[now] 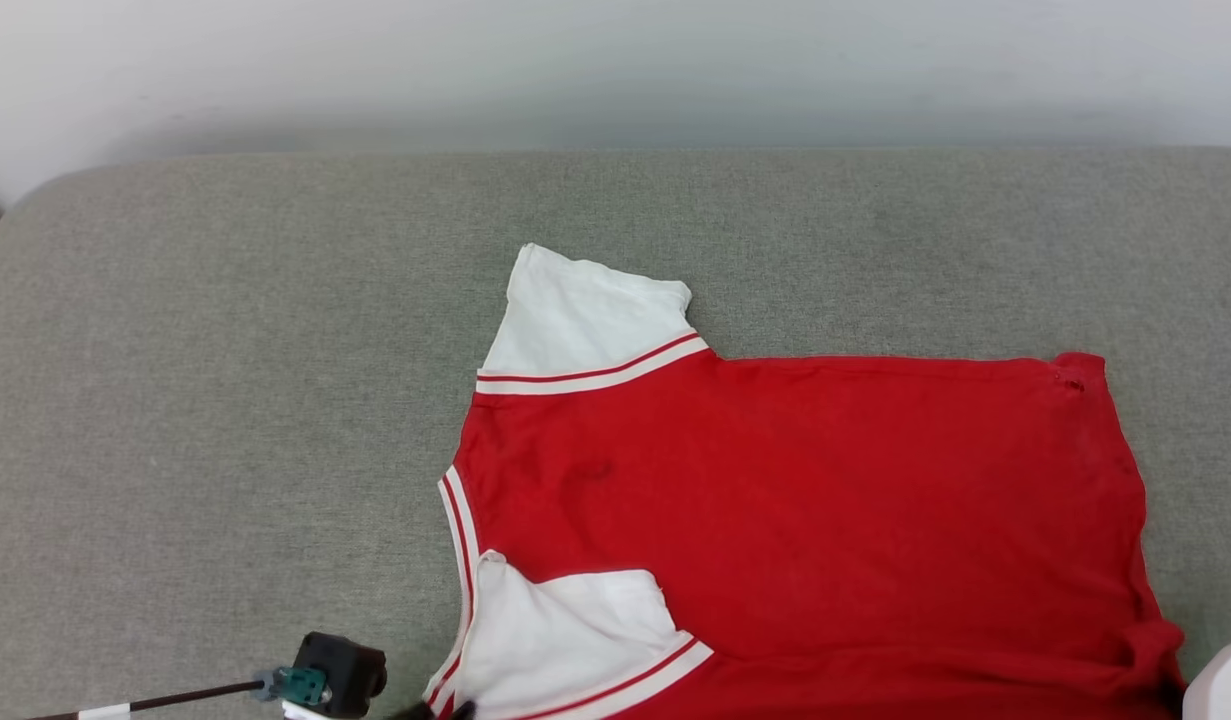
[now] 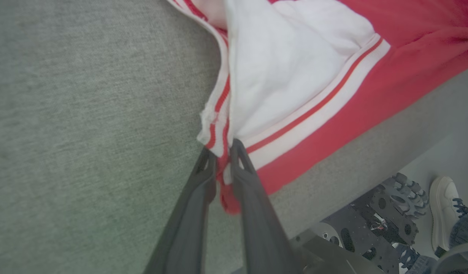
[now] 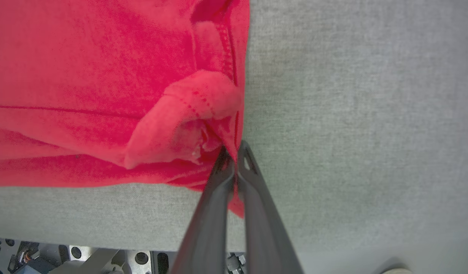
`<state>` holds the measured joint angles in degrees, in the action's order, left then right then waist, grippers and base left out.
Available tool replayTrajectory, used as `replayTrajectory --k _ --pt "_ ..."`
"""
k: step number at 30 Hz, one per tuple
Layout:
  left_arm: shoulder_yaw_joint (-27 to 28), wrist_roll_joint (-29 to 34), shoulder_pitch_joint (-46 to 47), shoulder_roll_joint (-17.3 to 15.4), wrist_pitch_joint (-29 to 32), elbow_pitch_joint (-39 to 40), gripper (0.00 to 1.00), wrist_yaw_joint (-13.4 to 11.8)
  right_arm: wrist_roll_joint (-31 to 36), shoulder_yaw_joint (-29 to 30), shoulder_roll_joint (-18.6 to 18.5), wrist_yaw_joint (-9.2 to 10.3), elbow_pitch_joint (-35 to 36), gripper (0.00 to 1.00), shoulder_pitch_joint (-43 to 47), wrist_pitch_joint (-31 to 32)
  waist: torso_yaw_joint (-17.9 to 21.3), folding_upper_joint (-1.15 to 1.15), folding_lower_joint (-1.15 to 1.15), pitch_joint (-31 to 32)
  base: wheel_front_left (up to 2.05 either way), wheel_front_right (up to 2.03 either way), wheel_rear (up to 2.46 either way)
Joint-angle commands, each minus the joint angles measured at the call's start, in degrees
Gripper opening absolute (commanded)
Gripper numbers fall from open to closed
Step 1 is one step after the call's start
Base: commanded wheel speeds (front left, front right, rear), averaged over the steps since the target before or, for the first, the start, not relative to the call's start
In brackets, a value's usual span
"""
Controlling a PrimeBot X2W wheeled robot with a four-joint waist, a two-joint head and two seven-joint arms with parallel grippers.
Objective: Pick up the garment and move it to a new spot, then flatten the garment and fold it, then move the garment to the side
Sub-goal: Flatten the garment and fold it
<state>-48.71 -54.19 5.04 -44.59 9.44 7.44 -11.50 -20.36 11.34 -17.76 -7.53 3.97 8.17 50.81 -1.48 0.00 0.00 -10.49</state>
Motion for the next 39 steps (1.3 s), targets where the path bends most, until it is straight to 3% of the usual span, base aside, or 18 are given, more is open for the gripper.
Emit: replayTrajectory --k 1,9,15,20,24,33,39 --pt "0.3 0.1 0.9 0.7 -0.9 -0.8 1.00 0.3 1.0 0.1 0.0 0.08 -0.4 1.00 -1.2 -1.3 -0.2 0.00 0.00 0.2 0.00 0.00 0.00" --pt "4.2 5.0 4.9 2.1 -11.5 -2.3 1.00 0.9 0.9 -1.3 -1.5 0.06 0.3 1.00 -4.3 -8.7 -0.7 0.00 0.00 2.8 0.00 0.00 0.00" --pt "9.1 8.3 6.4 4.8 -21.7 -2.2 1.00 -2.8 1.1 -1.3 -1.7 0.06 3.7 1.00 -7.2 -19.8 -0.4 0.00 0.00 3.8 0.00 0.00 0.00" --pt "13.5 11.0 5.3 7.7 -24.4 -0.4 1.00 -4.1 1.5 -1.4 0.1 0.06 7.0 1.00 -7.9 -28.9 0.2 0.00 0.00 3.9 0.00 0.00 0.00" --pt "18.7 14.9 3.6 11.0 -24.7 2.3 1.00 -3.1 1.5 -0.7 2.9 0.06 9.1 1.00 -7.0 -34.9 0.8 0.00 0.00 3.8 0.00 0.00 0.00" --pt "27.1 22.7 0.0 16.0 -24.6 3.9 1.00 2.6 1.0 -1.2 7.6 0.06 11.1 1.00 -5.0 -43.5 3.1 0.00 0.00 2.1 0.00 0.00 0.00" --pt "28.0 23.3 4.6 12.6 -22.6 1.5 1.00 7.0 1.4 -1.7 9.0 0.06 11.1 1.00 -5.9 -47.0 5.5 0.00 0.00 -1.0 0.00 0.00 0.00"
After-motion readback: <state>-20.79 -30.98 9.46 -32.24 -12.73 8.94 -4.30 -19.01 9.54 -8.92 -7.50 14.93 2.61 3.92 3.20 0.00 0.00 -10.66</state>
